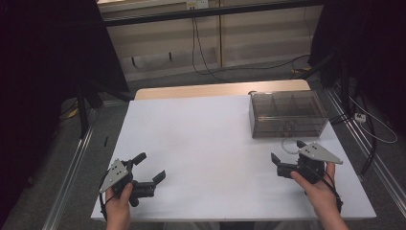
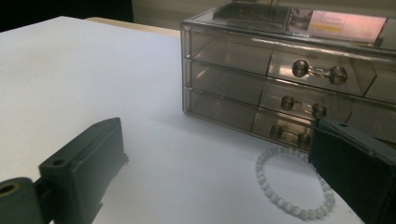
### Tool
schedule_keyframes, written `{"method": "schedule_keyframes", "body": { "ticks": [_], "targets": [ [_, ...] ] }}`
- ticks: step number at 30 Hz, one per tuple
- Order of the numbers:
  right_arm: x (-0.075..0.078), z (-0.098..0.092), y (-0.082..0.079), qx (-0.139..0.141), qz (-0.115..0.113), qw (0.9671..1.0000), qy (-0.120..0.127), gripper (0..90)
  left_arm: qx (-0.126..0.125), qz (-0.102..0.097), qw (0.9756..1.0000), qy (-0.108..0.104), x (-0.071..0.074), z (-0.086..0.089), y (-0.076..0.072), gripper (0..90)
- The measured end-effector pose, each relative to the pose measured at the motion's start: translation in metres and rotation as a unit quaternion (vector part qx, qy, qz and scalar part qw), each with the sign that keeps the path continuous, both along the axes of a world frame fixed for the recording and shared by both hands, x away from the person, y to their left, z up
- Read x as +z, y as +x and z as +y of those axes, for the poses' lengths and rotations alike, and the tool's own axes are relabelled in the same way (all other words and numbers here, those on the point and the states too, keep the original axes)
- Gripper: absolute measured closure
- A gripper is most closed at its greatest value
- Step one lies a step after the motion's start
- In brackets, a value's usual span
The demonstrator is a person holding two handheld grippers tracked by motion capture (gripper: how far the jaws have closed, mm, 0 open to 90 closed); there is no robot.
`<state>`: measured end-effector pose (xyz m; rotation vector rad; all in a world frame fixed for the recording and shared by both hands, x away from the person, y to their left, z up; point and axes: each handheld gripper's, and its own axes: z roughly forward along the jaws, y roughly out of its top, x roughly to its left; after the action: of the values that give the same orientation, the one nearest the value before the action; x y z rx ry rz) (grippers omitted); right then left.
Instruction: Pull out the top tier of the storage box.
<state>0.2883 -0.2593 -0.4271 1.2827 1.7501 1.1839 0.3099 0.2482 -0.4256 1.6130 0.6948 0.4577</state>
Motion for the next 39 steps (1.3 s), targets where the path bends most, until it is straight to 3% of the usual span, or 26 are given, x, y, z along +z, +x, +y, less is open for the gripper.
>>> {"method": "schedule_keyframes", "body": {
  "ticks": [4, 12, 21, 22, 24, 26, 28, 29, 30, 31, 32, 36, 39],
  "targets": [
    [0.003, -0.004, 0.006, -0.001, 0.008, 0.9999, -0.012, 4.6, -0.004, -0.001, 1.0000, -0.002, 0.001, -0.002, 0.000, 1.7],
    [0.006, -0.009, 0.018, 0.001, 0.026, 0.9997, 0.000, 8.0, -0.006, -0.001, 1.0000, 0.001, 0.001, -0.004, 0.001, 1.6],
    [0.002, -0.014, 0.027, 0.005, 0.042, 0.9990, -0.013, 14.5, -0.009, -0.002, 0.9999, 0.005, 0.001, -0.006, 0.000, 1.7],
    [-0.001, -0.018, 0.030, -0.004, 0.048, 0.9987, -0.015, 19.9, -0.008, -0.003, 1.0000, 0.002, 0.001, -0.006, 0.000, 1.7],
    [-0.002, -0.020, 0.031, -0.004, 0.056, 0.9984, -0.011, 22.5, -0.008, -0.003, 1.0000, 0.002, 0.001, -0.006, 0.000, 1.7],
    [-0.006, -0.026, 0.037, -0.010, 0.066, 0.9976, -0.019, 34.6, -0.006, -0.003, 1.0000, 0.002, 0.001, -0.006, -0.001, 1.7],
    [-0.007, -0.027, 0.039, -0.009, 0.073, 0.9971, -0.018, 37.6, -0.005, -0.002, 1.0000, 0.000, 0.001, -0.006, -0.001, 1.7],
    [-0.010, -0.031, 0.044, -0.009, 0.088, 0.9957, -0.025, 44.3, -0.006, -0.002, 1.0000, 0.000, 0.001, -0.006, -0.001, 1.7],
    [-0.010, -0.031, 0.044, -0.009, 0.088, 0.9957, -0.025, 44.3, -0.008, -0.003, 1.0000, 0.001, 0.001, -0.006, 0.000, 1.7],
    [-0.015, -0.034, 0.050, -0.002, 0.116, 0.9930, -0.019, 47.3, -0.009, -0.004, 0.9999, 0.003, 0.001, -0.006, 0.000, 1.7],
    [-0.017, -0.034, 0.052, -0.005, 0.123, 0.9921, -0.025, 48.6, -0.009, -0.004, 0.9999, 0.003, 0.001, -0.006, 0.000, 1.7],
    [-0.022, -0.034, 0.057, -0.013, 0.124, 0.9912, -0.044, 54.7, -0.009, -0.001, 1.0000, 0.002, 0.001, -0.006, 0.000, 1.7],
    [-0.024, -0.034, 0.060, -0.014, 0.120, 0.9916, -0.046, 56.1, -0.010, -0.003, 0.9999, 0.001, 0.002, -0.006, 0.000, 1.7]
  ]
}}
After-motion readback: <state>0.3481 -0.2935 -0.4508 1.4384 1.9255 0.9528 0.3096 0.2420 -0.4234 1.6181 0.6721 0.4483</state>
